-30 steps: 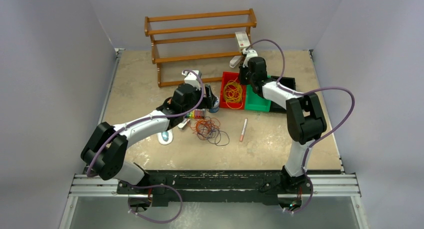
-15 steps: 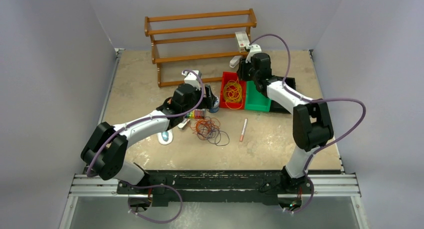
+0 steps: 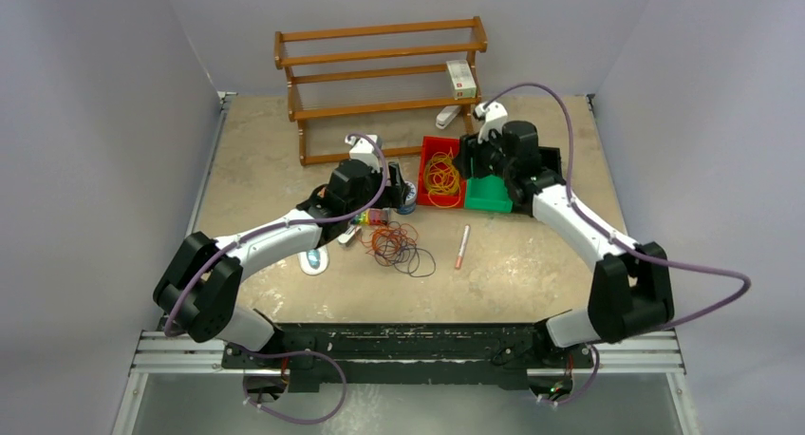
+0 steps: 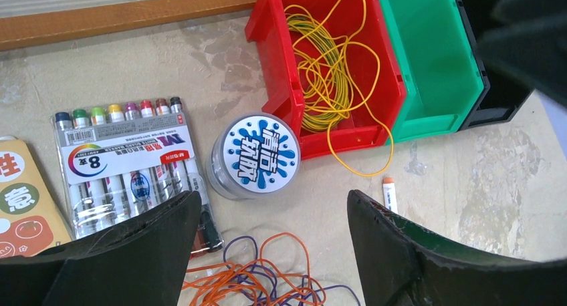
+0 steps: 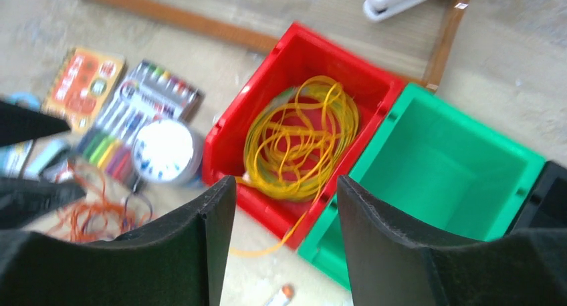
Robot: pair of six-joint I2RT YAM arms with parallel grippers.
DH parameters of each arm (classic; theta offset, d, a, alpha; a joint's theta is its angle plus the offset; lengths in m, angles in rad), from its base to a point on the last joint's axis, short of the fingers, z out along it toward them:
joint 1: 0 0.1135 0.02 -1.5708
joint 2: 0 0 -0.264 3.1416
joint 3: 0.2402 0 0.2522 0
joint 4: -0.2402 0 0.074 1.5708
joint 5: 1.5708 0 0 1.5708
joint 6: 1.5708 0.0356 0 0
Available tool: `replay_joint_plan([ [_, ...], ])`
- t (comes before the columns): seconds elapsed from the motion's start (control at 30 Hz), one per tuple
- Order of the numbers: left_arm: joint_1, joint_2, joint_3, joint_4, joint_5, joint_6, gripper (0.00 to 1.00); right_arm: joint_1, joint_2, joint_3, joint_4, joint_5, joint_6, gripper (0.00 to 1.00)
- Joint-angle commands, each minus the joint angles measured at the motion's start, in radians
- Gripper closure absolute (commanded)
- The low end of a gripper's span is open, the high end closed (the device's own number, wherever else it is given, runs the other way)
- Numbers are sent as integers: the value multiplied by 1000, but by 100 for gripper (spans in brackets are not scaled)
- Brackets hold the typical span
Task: Untangle the cables
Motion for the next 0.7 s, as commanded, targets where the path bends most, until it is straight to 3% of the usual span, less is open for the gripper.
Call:
replay_joint_plan([
  [0.0,6,-44,22,-11,-10,-5,20,34,-114,-108,23,-121,-137,38],
  [0.33,21,-107,9,-68,-44,-4,20,208,-7,-126,-25,-50,-220,27],
  [0.67,46,-213,-25,-118,-178,-6,20,212,155,-37,-10,38,-208,31],
])
